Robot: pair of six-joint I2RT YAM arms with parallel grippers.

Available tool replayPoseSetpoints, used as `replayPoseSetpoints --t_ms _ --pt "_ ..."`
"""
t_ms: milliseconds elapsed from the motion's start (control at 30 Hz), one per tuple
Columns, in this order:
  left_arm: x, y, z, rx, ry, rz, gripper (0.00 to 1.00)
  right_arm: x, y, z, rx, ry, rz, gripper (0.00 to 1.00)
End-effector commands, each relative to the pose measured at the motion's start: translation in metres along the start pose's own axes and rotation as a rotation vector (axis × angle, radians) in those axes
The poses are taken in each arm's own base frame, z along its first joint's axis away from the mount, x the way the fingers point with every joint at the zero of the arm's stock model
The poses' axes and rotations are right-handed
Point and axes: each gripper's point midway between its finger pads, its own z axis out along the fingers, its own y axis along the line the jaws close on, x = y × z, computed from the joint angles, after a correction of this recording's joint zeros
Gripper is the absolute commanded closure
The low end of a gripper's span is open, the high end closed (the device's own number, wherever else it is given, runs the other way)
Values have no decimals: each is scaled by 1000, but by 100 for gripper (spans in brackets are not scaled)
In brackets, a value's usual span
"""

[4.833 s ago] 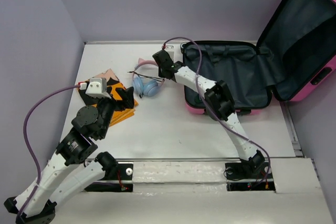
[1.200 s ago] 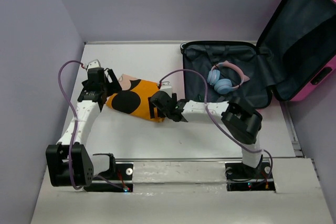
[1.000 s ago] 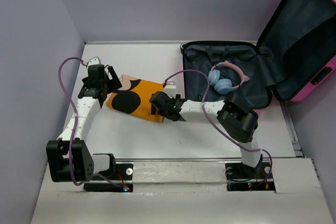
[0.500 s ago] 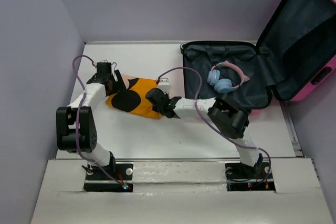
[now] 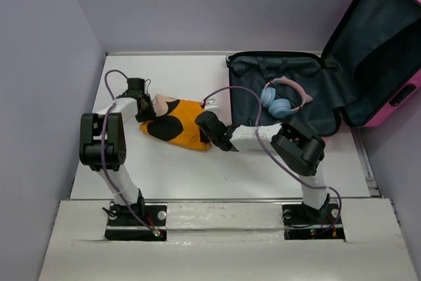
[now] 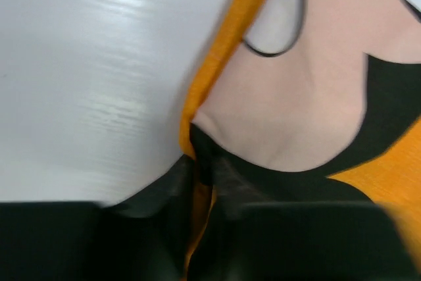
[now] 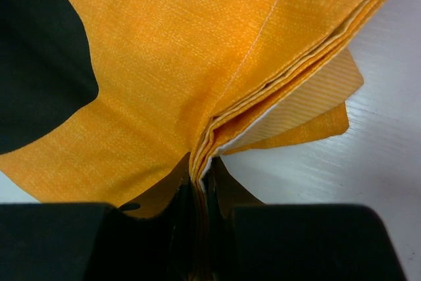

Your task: Pack the luggage

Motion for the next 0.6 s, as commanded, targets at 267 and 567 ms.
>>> replayPoseSetpoints --t_ms 267,567 --pt "3 -50 -47 298 -17 -28 94 -59 23 -35 -93 -66 -97 87" --pt "-59 -106 -172 638 -266 -82 94 -187 37 -89 -71 -291 -174 92"
